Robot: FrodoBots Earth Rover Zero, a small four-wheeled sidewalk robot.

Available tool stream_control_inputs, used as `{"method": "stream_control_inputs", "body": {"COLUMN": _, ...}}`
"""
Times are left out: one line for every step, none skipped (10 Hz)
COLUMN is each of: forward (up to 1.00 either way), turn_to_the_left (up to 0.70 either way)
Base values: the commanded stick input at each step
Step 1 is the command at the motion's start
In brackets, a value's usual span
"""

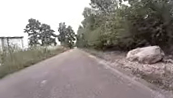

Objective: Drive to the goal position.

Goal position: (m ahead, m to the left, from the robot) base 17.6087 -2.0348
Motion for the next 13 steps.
{"method": "stream_control_inputs", "body": {"forward": 0.05, "turn_to_the_left": 0.0}}
{"method": "stream_control_inputs", "body": {"forward": 0.04, "turn_to_the_left": 0.0}}
{"method": "stream_control_inputs", "body": {"forward": 0.0, "turn_to_the_left": 0.0}}
{"method": "stream_control_inputs", "body": {"forward": 0.06, "turn_to_the_left": 0.0}}
{"method": "stream_control_inputs", "body": {"forward": 0.06, "turn_to_the_left": 0.0}}
{"method": "stream_control_inputs", "body": {"forward": 0.06, "turn_to_the_left": 0.0}}
{"method": "stream_control_inputs", "body": {"forward": 0.07, "turn_to_the_left": 0.0}}
{"method": "stream_control_inputs", "body": {"forward": 0.07, "turn_to_the_left": 0.0}}
{"method": "stream_control_inputs", "body": {"forward": 0.07, "turn_to_the_left": 0.0}}
{"method": "stream_control_inputs", "body": {"forward": 0.07, "turn_to_the_left": 0.0}}
{"method": "stream_control_inputs", "body": {"forward": 0.07, "turn_to_the_left": 0.0}}
{"method": "stream_control_inputs", "body": {"forward": 0.07, "turn_to_the_left": 0.0}}
{"method": "stream_control_inputs", "body": {"forward": 0.07, "turn_to_the_left": 0.0}}
